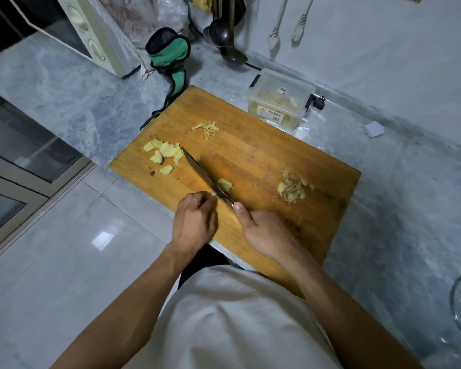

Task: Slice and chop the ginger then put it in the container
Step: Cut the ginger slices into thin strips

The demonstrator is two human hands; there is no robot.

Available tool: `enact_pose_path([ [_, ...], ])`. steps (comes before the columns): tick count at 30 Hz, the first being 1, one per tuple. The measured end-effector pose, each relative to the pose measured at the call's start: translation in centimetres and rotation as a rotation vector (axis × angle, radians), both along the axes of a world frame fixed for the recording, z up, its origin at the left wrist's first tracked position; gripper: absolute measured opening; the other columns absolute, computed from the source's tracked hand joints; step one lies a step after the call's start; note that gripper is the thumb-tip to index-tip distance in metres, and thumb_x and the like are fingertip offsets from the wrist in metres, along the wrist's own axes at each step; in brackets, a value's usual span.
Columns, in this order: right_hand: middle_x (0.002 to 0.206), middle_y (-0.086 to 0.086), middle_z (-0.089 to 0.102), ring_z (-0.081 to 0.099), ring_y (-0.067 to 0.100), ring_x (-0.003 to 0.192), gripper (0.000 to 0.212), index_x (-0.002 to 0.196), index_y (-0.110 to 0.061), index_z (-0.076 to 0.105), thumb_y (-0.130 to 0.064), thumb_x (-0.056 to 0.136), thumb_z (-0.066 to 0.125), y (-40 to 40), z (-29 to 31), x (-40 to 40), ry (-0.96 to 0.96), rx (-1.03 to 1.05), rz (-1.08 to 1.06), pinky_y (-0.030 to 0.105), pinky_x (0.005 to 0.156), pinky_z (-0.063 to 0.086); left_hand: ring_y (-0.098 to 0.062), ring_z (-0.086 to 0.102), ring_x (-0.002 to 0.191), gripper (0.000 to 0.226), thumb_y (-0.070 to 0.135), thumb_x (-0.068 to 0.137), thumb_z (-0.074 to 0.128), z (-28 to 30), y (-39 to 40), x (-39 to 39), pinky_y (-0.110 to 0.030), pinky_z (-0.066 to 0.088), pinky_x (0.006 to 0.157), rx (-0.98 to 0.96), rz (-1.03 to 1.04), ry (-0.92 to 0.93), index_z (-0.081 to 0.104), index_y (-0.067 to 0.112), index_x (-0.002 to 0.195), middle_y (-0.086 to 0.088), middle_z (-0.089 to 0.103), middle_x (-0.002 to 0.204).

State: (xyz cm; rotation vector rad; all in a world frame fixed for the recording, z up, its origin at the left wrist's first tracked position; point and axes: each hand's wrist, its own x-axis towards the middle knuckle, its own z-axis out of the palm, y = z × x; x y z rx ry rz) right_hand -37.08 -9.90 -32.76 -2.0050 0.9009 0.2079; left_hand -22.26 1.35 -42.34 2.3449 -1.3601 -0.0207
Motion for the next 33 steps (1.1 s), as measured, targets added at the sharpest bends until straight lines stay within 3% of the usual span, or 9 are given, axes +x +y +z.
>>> enact_pose_path([
  [11,0.05,-0.002,0.044,0.041,0.014,0.047,0.07,0.054,-0.013,0.041,-0.058,0.105,0.025,0.0,-0.1,0.4,-0.007,0.013,-0.025,0.032,0.05,0.029,-0.027,0.056,0.106,0.031,0.018,0.091,0.058,-0.3,0.1,2.4,-0.041,0.042,0.096,-0.042,-0.178,-0.127,0.07,0.006,0.117,-0.009,0.068,0.118],
  [28,0.054,0.001,0.051,0.051,0.014,0.056,0.072,0.055,-0.012,0.048,-0.058,0.106,0.024,1.5,-1.2,1.8,0.016,-0.076,-0.012,0.034,0.057,0.034,-0.032,0.051,0.119,0.04,0.022,0.089,0.043,-0.4,0.1,0.5,-0.045,0.045,0.095,0.102,-0.086,0.018,0.066,0.008,0.119,-0.011,0.062,0.126],
  [33,0.053,0.001,0.052,0.051,0.018,0.052,0.073,0.055,-0.012,0.048,-0.058,0.105,0.024,1.4,-1.0,1.5,-0.004,-0.091,-0.025,0.033,0.049,0.033,-0.032,0.051,0.122,0.042,0.021,0.088,0.043,-0.1,-0.1,0.0,-0.046,0.046,0.097,0.12,-0.053,0.034,0.064,0.006,0.121,-0.012,0.061,0.128],
])
